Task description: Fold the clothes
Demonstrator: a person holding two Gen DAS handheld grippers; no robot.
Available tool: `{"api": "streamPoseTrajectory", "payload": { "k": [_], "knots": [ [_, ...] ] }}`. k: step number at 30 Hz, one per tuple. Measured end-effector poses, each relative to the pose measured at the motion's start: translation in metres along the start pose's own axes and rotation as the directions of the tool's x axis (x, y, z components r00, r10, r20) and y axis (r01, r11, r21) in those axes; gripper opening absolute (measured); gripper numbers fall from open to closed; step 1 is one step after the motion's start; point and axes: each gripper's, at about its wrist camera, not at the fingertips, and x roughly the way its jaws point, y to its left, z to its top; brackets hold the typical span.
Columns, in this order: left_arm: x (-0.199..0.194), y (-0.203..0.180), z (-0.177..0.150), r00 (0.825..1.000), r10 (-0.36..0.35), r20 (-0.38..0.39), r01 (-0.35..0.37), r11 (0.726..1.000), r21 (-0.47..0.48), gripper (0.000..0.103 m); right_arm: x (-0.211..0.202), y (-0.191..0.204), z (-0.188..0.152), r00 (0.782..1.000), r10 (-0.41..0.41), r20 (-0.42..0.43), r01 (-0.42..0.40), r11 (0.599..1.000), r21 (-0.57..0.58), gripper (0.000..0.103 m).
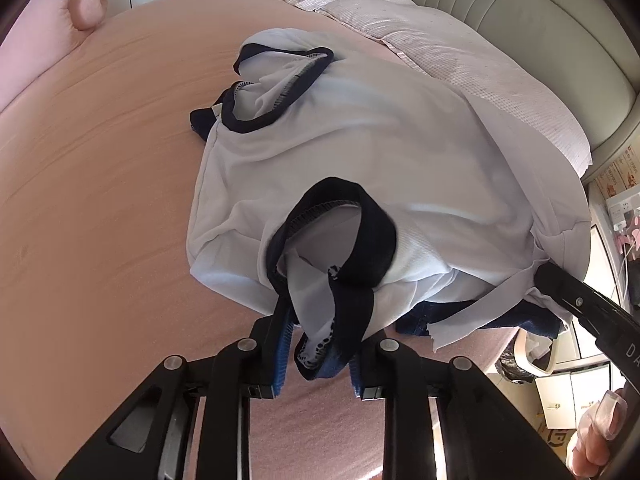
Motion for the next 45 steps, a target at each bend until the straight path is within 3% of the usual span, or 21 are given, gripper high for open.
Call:
{"api": "streamPoseTrajectory", "payload": {
  "k": [2,11,13,15,17,18,21,24,28,34,39,45],
  "knots": [
    [-0.013,0.010,-0.009,1.000,0.012,0.009,-0.012,1.000,-0.009,0.020,-0.012,0.000,-0.008,1.000,0.012,0.007,-0.012,1.000,-0.003,0.018],
    [-0.036,0.022,0.024,1.000,-0.017,0.007,0.017,0.998,-0.061,0.022,-0.028,0.024,-0.006,0.999,0.042,0.015,-0.041,0.998,-0.055,0.017],
    [-0.054,0.030,0.014,0.999,-0.051,-0.005,0.050,0.997,-0.061,0.031,-0.029,0.028,-0.005,0.999,0.051,0.014,-0.051,0.998,-0.049,0.017],
    [-0.053,0.025,0.020,0.988,-0.153,-0.001,0.152,0.983,-0.107,0.057,-0.029,0.032,-0.004,0.998,0.065,0.013,-0.065,0.997,-0.044,0.017],
    [-0.063,0.030,0.016,0.974,-0.228,0.007,0.226,0.959,-0.173,0.072,-0.030,0.034,-0.006,0.997,0.072,0.012,-0.071,0.997,-0.044,0.017],
    [-0.076,0.039,0.006,0.969,-0.245,0.012,0.243,0.949,-0.200,0.074,-0.031,0.036,-0.007,0.997,0.074,0.011,-0.073,0.996,-0.047,0.017],
    [-0.082,0.041,0.006,0.964,-0.264,0.017,0.260,0.937,-0.233,0.074,-0.034,0.040,-0.009,0.996,0.087,0.005,-0.086,0.994,-0.062,0.017],
    [-0.083,0.036,0.007,0.967,-0.256,0.004,0.251,0.944,-0.215,0.074,-0.038,0.046,-0.012,0.993,0.115,0.000,-0.114,0.989,-0.097,0.014],
    [-0.078,0.022,0.010,0.969,-0.247,-0.011,0.241,0.953,-0.186,0.074,-0.034,0.051,-0.011,1.000,-0.002,-0.018,-0.001,0.990,-0.138,0.014],
    [-0.068,0.008,0.012,0.970,-0.240,-0.036,0.231,0.958,-0.171,0.074,-0.044,0.025,-0.007,0.993,0.101,-0.054,-0.102,0.995,-0.013,0.014],
    [-0.066,-0.003,0.013,0.974,-0.226,-0.024,0.220,0.964,-0.150,0.074,-0.044,0.016,-0.010,0.993,0.040,-0.112,-0.046,0.998,-0.048,0.014],
    [-0.071,-0.027,0.014,0.977,-0.212,0.014,0.213,0.975,-0.068,0.074,-0.046,-0.004,-0.011,0.990,0.071,-0.122,-0.071,0.997,0.000,0.014]
  ]
}}
